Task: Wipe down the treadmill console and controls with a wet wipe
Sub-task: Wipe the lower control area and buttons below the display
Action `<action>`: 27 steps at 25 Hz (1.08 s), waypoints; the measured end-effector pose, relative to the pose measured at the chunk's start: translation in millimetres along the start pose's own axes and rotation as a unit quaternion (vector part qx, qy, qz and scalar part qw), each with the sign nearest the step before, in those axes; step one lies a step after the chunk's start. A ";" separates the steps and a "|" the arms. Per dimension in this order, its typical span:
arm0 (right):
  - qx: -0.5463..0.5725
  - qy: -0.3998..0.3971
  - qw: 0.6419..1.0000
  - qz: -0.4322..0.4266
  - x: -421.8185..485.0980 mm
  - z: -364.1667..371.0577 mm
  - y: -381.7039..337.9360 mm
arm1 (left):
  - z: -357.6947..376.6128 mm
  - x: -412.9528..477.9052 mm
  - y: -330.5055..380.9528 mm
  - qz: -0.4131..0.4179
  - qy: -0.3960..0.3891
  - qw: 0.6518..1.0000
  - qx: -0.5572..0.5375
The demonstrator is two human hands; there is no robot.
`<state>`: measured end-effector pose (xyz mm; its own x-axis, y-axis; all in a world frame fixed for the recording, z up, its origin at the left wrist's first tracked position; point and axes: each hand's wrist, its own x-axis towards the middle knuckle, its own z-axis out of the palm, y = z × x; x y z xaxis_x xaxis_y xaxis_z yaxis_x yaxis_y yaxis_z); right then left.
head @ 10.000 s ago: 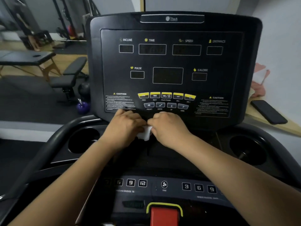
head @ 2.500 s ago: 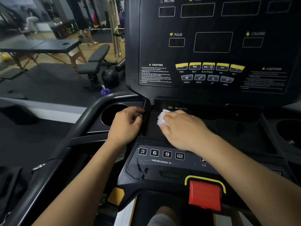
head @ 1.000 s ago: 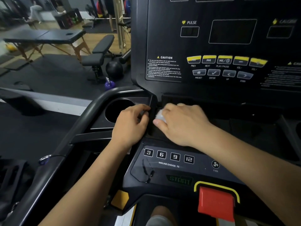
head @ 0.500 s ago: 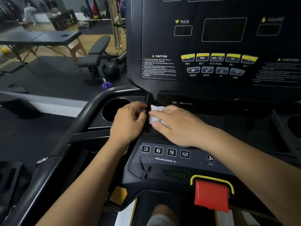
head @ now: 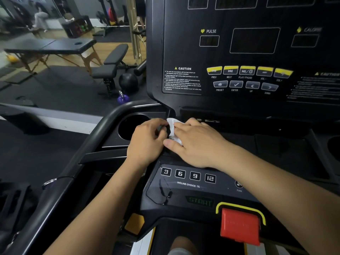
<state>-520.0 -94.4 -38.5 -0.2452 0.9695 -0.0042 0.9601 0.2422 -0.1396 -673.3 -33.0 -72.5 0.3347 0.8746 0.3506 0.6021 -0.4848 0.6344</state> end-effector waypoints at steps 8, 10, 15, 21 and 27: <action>0.017 -0.010 1.000 0.014 -3.5 -2.2 -3.2 | -0.4 -2.1 0.8 -0.012 0.001 1.000 0.002; 0.043 -0.013 0.999 0.023 -4.1 -6.0 -0.2 | 0.2 -2.4 1.9 -0.010 -0.004 1.000 0.002; 0.100 -0.027 0.994 0.043 6.6 -10.8 -4.6 | 0.1 -0.4 1.2 -0.025 -0.008 1.000 -0.004; 0.155 -0.023 0.987 -0.024 -30.5 -7.9 -17.1 | 2.1 0.1 0.4 -0.023 0.020 1.000 -0.002; 0.000 -0.009 1.000 0.018 -4.9 -7.7 -5.7 | -0.4 -0.3 -1.6 -0.017 0.010 1.000 -0.013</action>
<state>-523.2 -100.2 -30.0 -0.2122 0.9769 -0.0270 0.9685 0.2065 -0.1392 -674.7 -32.5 -73.4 0.3003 0.8903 0.3423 0.5937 -0.4554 0.6635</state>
